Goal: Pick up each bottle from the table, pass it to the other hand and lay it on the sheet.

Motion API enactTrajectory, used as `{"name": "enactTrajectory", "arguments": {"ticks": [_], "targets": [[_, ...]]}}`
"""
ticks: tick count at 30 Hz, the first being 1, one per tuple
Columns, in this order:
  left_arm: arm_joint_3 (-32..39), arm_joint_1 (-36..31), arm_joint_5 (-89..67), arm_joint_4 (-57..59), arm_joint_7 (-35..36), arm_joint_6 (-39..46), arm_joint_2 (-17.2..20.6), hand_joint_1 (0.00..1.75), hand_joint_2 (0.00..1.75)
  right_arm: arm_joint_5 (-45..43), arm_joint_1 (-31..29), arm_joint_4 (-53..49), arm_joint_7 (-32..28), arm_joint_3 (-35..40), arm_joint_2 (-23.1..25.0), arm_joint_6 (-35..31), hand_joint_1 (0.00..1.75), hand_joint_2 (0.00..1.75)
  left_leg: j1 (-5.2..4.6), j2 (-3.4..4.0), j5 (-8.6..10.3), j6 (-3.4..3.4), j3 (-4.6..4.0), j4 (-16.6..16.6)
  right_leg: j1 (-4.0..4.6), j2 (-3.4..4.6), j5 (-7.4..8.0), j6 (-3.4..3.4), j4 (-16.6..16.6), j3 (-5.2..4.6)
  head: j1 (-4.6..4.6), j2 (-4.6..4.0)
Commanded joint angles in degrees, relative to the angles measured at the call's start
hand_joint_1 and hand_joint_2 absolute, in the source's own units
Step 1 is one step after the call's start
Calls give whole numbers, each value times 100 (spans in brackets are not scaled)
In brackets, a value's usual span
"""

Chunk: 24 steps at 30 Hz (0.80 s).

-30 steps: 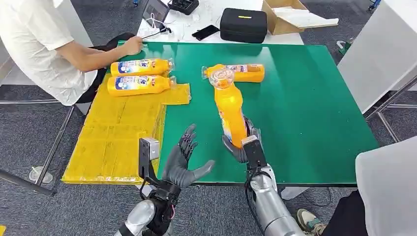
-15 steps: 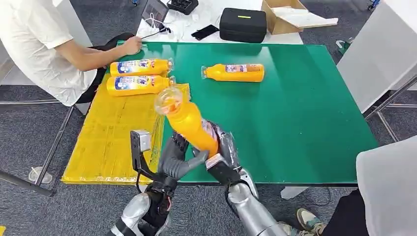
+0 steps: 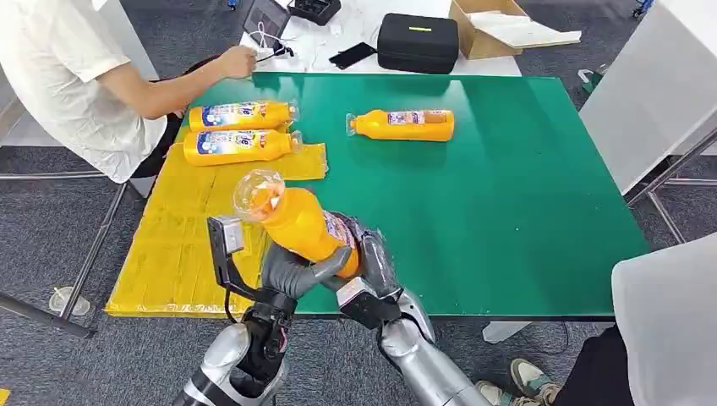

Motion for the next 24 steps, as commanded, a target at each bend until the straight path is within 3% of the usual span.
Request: {"name": "enactTrajectory", "arguments": {"ticks": [1,2,4,13,16,17,18,19,20,24], "targets": [[-145,-312,189,-261,-246,-229,3,0,175,-130,-123,421,13,586,-79,115,162,175,4,-6,-8,2,18,2,7,-14,-10,-10,0,23,-2,0],[-147,-294,189,-302,-278,-253,18,175,175,-152,-132,442,13,596,-77,155,159,175,3,-5,-5,1,12,1,5,-11,-6,-8,-1,16,0,0],[-113,-220,221,-457,-438,-387,50,175,175,-174,-171,561,13,610,-59,285,152,175,4,-4,-5,1,14,0,6,-10,-6,-8,-3,17,-2,0],[-113,-212,216,-526,-559,-490,42,175,175,-194,-196,806,13,557,-11,384,150,175,5,-8,-13,2,33,2,9,-17,-16,-14,-2,39,-2,0],[-76,-212,154,-499,-595,-375,32,175,175,-208,-192,912,13,581,16,370,129,175,6,-13,-10,2,31,0,10,-22,-15,-13,-4,38,0,0],[-47,-208,153,-476,-604,-334,14,175,175,-225,-196,984,13,573,38,368,108,175,4,-12,-7,1,25,-2,7,-19,-12,-11,-4,30,-2,0],[-23,-200,145,-470,-615,-312,13,175,175,-251,-196,1061,13,559,69,402,49,175,4,-10,-2,1,12,-1,6,-15,-6,-7,-4,16,0,0],[-11,-195,136,-470,-624,-296,15,175,175,-262,-195,1104,13,556,83,425,9,175,6,-13,-7,1,22,0,9,-21,-12,-11,-3,28,-2,0],[-11,-195,136,-470,-624,-296,15,175,175,-262,-195,1104,13,556,83,425,0,175,3,-14,-4,1,17,-2,5,-21,-9,-9,-3,21,0,0],[86,-150,5,-514,-694,-51,12,175,175,-227,-134,1224,13,614,146,151,0,175,6,-10,-7,1,19,0,8,-17,-10,-10,-4,23,0,2]]}}
